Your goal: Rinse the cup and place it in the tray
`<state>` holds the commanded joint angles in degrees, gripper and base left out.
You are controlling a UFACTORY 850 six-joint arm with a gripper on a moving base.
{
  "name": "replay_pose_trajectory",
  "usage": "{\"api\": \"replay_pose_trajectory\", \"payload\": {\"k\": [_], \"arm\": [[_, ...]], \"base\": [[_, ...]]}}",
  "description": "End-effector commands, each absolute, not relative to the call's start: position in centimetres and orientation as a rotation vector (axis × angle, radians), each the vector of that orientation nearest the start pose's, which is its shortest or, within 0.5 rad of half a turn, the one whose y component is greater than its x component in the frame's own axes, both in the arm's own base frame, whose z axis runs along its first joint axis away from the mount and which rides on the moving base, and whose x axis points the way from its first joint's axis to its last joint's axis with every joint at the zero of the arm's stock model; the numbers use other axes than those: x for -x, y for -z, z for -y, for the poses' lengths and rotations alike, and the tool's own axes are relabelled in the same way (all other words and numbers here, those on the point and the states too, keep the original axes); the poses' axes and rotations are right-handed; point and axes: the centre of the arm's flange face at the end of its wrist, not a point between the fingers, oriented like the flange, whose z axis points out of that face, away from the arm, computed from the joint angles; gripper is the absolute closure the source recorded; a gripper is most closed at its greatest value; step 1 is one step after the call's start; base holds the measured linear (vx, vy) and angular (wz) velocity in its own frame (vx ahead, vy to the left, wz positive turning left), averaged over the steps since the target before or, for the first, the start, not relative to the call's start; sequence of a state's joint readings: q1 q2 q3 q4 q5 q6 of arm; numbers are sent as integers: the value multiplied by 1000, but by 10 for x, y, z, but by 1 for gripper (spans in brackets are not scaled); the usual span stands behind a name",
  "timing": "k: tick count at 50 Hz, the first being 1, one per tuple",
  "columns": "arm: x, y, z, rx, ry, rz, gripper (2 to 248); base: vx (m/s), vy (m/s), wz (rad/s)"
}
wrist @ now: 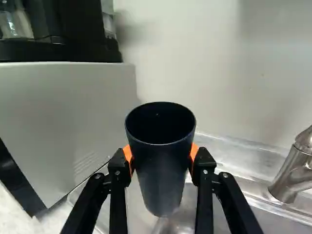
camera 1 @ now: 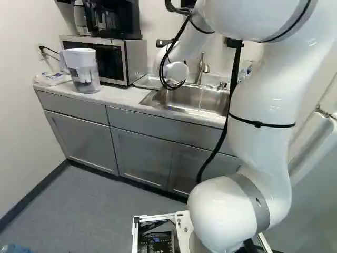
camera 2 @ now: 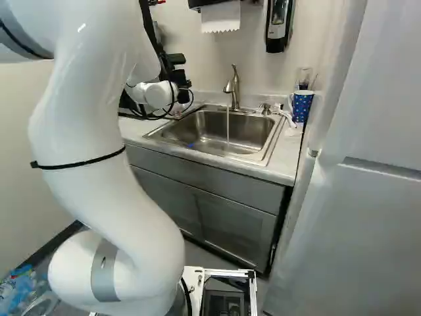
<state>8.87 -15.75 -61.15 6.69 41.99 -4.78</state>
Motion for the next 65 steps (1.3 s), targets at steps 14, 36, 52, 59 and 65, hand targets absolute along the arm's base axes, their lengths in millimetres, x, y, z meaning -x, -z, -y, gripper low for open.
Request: {"api": "replay_pose_trajectory", "payload": {"k": [14, 36, 52, 59, 65], "arm": [[-620, -540, -100, 2219, 2122, 18, 125], [-644, -518, -114, 2235, 2088, -32, 125], [-658, -500, -121, 2242, 2082, -15, 125], [-665, -491, -126, 2241, 2080, -9, 125], [-670, -484, -131, 2239, 2080, -4, 125]], "base": [[0, 0, 0], [0, 0, 0], [0, 0, 0], [0, 0, 0], [0, 0, 0]]}}
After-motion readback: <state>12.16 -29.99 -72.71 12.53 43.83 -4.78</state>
